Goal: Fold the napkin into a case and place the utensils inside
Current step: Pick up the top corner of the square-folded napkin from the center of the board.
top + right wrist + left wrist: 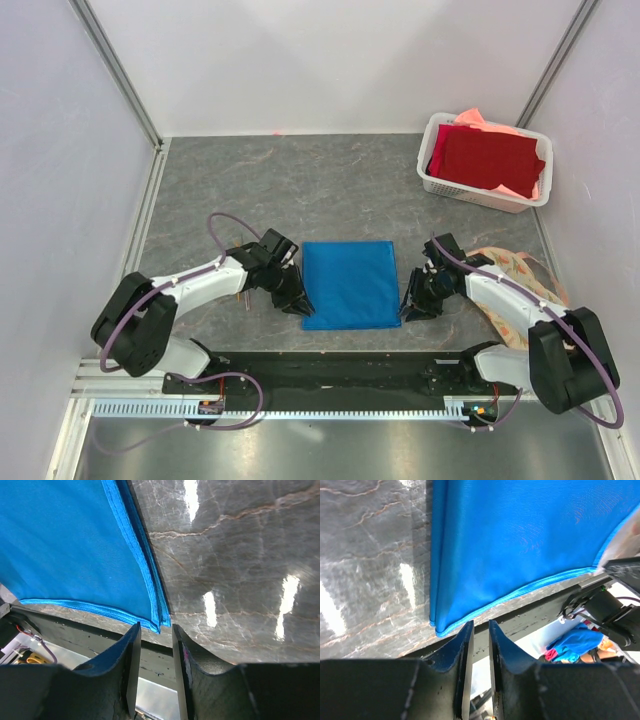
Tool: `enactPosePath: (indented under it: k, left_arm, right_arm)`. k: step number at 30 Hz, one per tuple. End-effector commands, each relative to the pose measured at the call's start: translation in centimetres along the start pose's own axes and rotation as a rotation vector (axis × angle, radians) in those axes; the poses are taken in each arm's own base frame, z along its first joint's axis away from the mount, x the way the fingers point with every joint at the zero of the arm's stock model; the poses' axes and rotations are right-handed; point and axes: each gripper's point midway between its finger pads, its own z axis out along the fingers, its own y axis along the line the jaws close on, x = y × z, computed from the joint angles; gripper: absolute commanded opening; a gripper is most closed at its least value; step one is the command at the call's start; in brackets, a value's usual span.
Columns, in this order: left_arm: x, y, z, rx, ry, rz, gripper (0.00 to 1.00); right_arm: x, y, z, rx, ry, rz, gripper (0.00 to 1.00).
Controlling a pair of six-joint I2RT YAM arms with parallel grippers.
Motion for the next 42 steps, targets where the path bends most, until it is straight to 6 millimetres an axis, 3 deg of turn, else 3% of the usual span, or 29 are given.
enactPosePath:
  k: [1, 8, 12, 22, 25, 35, 42]
  left_arm:
    - [-0.4, -0.6, -1.1, 0.003, -0.050, -0.028, 0.25]
    - [-0.4, -0.3, -0.9, -0.010, -0.040, -0.020, 0.25]
    - [-0.5, -0.3, -0.9, -0.011, -0.046, -0.014, 0.25]
    - [-0.5, -0.1, -0.7, -0.018, -0.047, -0.009, 0.25]
    - [-0.4, 0.3, -0.6, -0.030, -0.046, -0.011, 0.25]
    - [-0.5, 2.1, 0.5, -0.093, -0.037, -0.003, 0.25]
    - [0.1, 3.4, 1.0, -0.117, -0.018, 0.000, 0.24]
  right_arm:
    - [-0.2, 0.9, 0.7, -0.061, 0.004, 0.010, 0.39]
    - [0.1, 0.9, 0.8, -0.078, 0.000, 0.022, 0.36]
    - [0.5, 0.8, 0.8, -0.086, 0.005, 0.032, 0.26]
    - [0.8, 0.5, 1.0, -0.081, 0.015, 0.034, 0.27]
    - [0.7, 0.7, 0.9, -0.090, 0.013, 0.032, 0.22]
    - [-0.4, 2.9, -0.6, -0.139, -0.002, 0.006, 0.00]
    - [-2.0, 5.9, -1.7, -0.186, -0.025, -0.048, 0.00]
